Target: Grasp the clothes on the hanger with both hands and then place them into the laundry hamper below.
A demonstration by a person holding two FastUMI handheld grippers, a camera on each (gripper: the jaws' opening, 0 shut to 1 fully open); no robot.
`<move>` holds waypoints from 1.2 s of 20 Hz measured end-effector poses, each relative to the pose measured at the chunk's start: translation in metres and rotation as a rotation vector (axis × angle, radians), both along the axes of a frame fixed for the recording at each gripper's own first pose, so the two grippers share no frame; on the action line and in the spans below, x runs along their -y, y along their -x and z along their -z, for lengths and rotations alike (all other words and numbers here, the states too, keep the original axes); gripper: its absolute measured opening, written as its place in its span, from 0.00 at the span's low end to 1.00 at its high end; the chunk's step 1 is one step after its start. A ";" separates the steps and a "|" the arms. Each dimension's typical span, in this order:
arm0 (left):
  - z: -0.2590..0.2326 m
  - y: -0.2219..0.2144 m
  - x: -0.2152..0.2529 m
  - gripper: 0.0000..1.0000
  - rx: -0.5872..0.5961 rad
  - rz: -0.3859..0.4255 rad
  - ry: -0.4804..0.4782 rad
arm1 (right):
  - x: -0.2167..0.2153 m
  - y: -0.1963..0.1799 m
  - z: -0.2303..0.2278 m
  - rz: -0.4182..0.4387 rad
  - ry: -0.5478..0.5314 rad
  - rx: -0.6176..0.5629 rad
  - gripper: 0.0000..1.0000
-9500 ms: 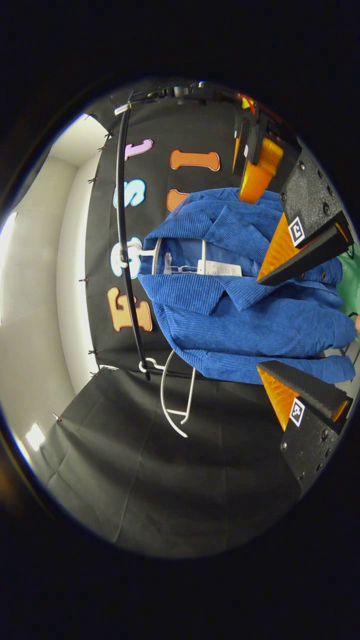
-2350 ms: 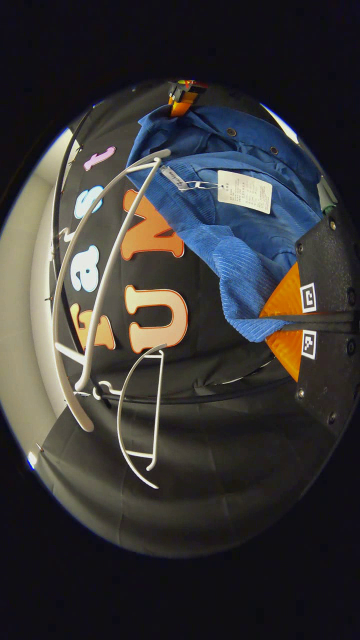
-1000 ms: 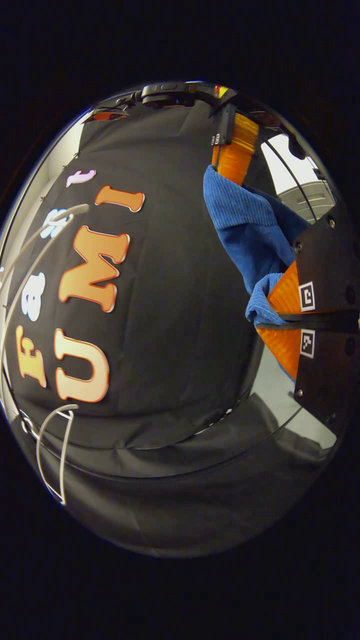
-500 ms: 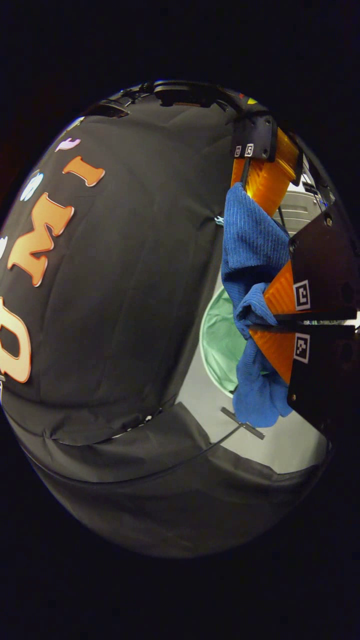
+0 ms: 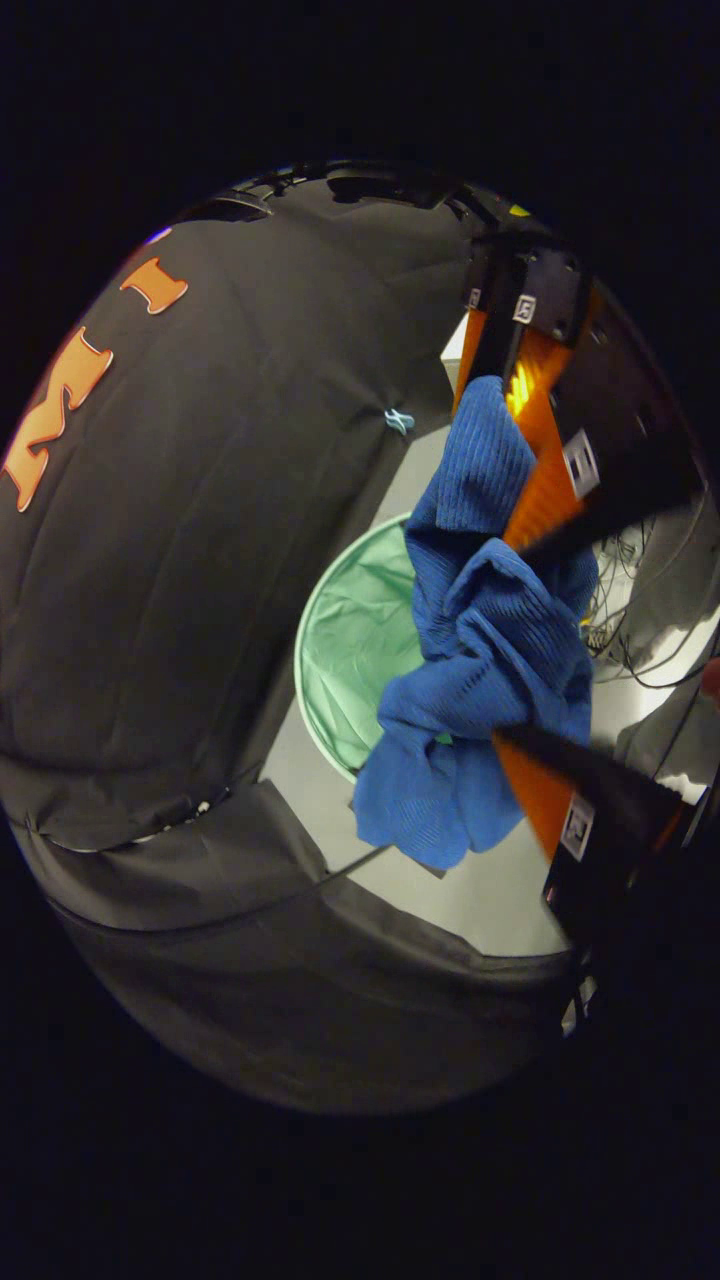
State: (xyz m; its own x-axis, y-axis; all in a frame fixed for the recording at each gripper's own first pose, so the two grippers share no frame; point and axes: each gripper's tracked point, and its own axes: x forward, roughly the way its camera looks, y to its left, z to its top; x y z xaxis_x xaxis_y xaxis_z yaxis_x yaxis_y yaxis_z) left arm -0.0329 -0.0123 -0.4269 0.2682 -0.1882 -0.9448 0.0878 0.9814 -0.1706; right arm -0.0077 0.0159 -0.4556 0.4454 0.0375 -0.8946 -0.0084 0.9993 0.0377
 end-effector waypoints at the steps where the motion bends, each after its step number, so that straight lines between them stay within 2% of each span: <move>1: 0.005 0.006 0.003 1.00 -0.019 -0.014 0.000 | 0.004 0.006 0.006 0.004 0.010 -0.011 0.62; 3: 0.010 0.014 0.008 0.97 -0.041 -0.040 0.016 | 0.010 0.013 0.017 0.027 0.019 -0.026 0.94; 4: 0.010 0.015 0.009 0.98 -0.042 -0.049 0.020 | 0.013 0.020 0.016 0.041 0.023 -0.031 0.99; 8: 0.010 0.012 0.007 0.98 -0.030 -0.053 0.020 | 0.021 0.026 0.013 0.076 0.024 -0.027 0.99; 14: 0.006 0.002 0.005 0.98 0.048 -0.010 0.022 | 0.022 0.022 -0.001 0.087 0.029 0.026 0.99; 18: -0.006 -0.017 0.006 0.98 0.139 0.011 0.035 | 0.020 0.018 -0.024 0.090 0.025 0.079 0.99; 21: -0.029 -0.035 0.011 0.97 0.234 0.023 0.060 | 0.020 0.006 -0.053 0.096 0.026 0.160 0.99; 24: -0.054 -0.059 0.007 0.97 0.356 0.028 0.036 | 0.025 -0.005 -0.091 0.092 0.032 0.258 0.99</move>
State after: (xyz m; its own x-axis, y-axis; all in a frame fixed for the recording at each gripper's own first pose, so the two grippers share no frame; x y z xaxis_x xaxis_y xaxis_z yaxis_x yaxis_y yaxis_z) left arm 0.0262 -0.0197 -0.3727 0.5735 -0.2320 -0.7856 0.1752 0.9716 -0.1591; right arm -0.0030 -0.0090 -0.3641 0.6588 -0.0406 -0.7512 0.0774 0.9969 0.0140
